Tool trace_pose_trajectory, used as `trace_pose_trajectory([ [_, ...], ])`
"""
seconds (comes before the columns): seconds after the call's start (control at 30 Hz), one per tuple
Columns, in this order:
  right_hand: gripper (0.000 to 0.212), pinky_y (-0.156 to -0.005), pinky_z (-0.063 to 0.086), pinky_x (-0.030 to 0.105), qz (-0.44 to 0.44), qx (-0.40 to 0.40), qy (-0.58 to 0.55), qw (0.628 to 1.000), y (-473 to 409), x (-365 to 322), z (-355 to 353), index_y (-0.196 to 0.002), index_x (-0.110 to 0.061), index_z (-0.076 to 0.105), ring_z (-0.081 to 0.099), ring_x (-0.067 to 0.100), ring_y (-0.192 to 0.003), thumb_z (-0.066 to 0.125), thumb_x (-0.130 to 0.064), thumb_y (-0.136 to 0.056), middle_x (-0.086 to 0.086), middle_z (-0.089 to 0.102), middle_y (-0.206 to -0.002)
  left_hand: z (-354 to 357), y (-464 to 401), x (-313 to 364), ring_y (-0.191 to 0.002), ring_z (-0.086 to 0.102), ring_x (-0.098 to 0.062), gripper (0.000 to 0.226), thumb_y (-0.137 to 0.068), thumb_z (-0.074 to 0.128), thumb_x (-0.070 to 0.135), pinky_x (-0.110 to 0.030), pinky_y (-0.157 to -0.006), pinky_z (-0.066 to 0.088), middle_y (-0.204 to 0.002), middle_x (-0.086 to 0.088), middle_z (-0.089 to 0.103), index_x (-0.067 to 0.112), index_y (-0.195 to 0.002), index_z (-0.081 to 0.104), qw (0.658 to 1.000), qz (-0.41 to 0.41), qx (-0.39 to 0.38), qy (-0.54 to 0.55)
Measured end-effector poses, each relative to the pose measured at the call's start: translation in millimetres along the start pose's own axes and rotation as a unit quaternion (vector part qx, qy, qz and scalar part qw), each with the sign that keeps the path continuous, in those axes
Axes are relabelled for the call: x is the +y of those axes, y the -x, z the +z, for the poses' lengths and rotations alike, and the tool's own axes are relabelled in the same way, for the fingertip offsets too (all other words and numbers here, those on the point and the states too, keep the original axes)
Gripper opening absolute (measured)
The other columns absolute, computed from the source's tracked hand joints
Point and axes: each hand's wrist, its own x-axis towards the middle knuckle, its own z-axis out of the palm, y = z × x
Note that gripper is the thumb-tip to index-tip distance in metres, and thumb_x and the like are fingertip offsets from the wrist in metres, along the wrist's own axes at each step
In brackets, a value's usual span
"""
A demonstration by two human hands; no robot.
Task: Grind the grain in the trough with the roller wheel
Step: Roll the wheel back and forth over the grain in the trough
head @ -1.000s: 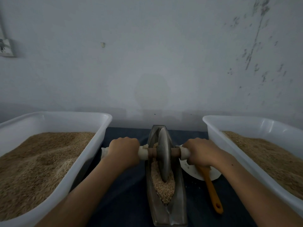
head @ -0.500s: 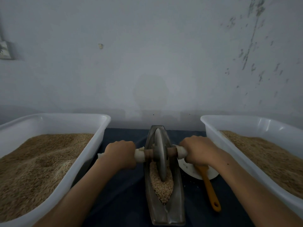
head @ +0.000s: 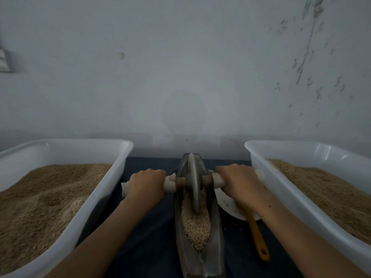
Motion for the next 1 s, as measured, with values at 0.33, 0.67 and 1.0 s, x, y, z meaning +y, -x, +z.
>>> trace_pose_trajectory([
  [0.33,0.024,-0.066,0.043,0.028,-0.014,-0.200,-0.012,0.980,3,2,-23,-0.108,-0.021,0.061,0.057,0.016,-0.081,0.064,-0.023,-0.084,0.002,0.063,-0.096,-6,-4,-6,-0.090,0.061,-0.014,0.034,-0.080,0.068,0.032,-0.029,-0.082,0.049,-0.098,0.003,0.062,0.021,-0.110,0.058,0.991,0.025,-0.135,-0.010],
  [0.67,0.010,-0.062,0.036,0.029,0.006,-0.024,0.007,1.000,-1,2,2,-0.082,-0.027,0.047,0.058,0.019,-0.080,0.052,-0.020,-0.089,-0.003,0.062,-0.089,2,0,-1,-0.089,0.060,-0.016,0.015,-0.088,0.056,0.031,-0.027,-0.070,0.039,-0.099,0.004,0.062,0.025,-0.101,0.055,1.000,-0.002,-0.001,-0.016],
  [1.0,0.016,-0.061,0.036,0.026,-0.009,-0.146,-0.020,0.989,-1,6,-11,-0.099,-0.024,0.061,0.053,0.016,-0.076,0.061,-0.022,-0.083,-0.003,0.057,-0.086,-3,-3,-5,-0.089,0.061,-0.015,0.022,-0.084,0.061,0.030,-0.028,-0.076,0.047,-0.098,0.003,0.063,0.022,-0.104,0.058,0.998,0.028,-0.058,-0.022],
])
